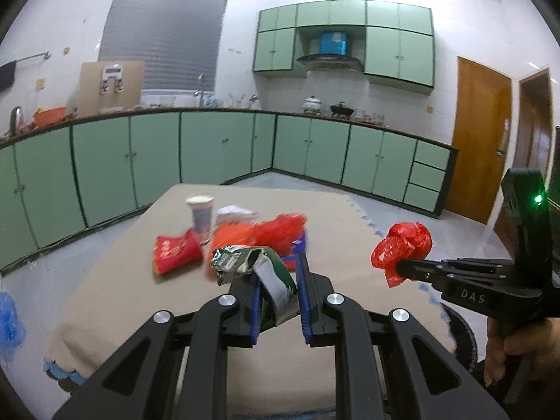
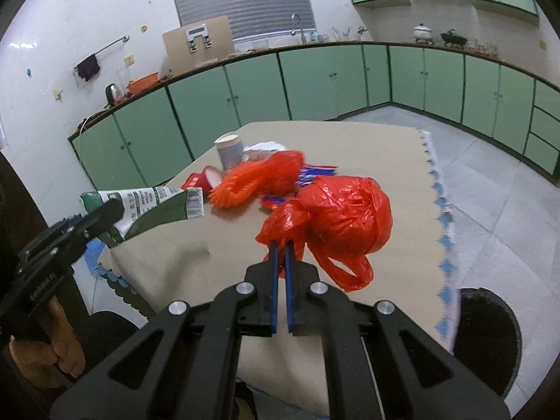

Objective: Collect trash
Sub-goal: 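Lift the carton and red bag and carry both over the black bin, then open both grippers over the bin to drop the carton and red bag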

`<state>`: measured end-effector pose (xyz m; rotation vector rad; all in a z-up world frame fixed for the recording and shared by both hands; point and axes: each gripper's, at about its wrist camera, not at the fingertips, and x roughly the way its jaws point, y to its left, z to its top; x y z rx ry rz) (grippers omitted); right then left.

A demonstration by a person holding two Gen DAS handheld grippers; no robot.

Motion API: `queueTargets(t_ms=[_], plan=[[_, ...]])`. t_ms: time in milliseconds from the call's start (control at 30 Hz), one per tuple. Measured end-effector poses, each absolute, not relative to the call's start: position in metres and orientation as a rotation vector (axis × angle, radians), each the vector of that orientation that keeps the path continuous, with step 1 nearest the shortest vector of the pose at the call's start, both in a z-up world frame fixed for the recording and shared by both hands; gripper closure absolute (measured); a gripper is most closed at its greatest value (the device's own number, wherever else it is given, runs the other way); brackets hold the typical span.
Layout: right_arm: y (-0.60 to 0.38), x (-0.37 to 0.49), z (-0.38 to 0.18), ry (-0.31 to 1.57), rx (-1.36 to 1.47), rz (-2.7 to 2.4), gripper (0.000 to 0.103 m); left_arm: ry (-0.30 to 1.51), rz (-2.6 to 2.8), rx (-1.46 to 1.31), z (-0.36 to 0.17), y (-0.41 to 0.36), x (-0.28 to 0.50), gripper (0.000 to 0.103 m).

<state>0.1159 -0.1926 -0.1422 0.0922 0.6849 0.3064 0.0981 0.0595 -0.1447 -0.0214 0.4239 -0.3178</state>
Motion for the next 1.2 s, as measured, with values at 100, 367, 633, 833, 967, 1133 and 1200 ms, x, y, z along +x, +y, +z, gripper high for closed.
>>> queueTargets(t_ms=[100,367,633,833,967,1133,1200], plan=[[-0.213,0.109,-0.139,0.675,0.101,0.269,0.100,0.410,-0.362,-0.016,-0.136,0.043,0.096,0.085],[-0.284,0.089,-0.140,0.662,0.150,0.132,0.100,0.387,-0.517,0.032,-0.122,-0.026,0.087,0.086],[-0.356,0.060,-0.157,0.668,0.215,-0.018,0.101,0.407,-0.699,0.081,-0.131,-0.112,0.088,0.086],[-0.418,0.045,-0.193,0.726,0.317,-0.133,0.101,0.463,-0.836,0.120,-0.155,-0.178,0.097,0.086],[-0.452,0.043,-0.220,0.778,0.377,-0.191,0.100,0.508,-0.913,0.149,-0.178,-0.216,0.100,0.086],[-0.473,0.045,-0.245,0.821,0.400,-0.224,0.100,0.574,-0.966,0.192,-0.214,-0.257,0.108,0.086],[-0.478,0.049,-0.251,0.841,0.411,-0.227,0.100,0.601,-0.973,0.206,-0.228,-0.269,0.112,0.086]])
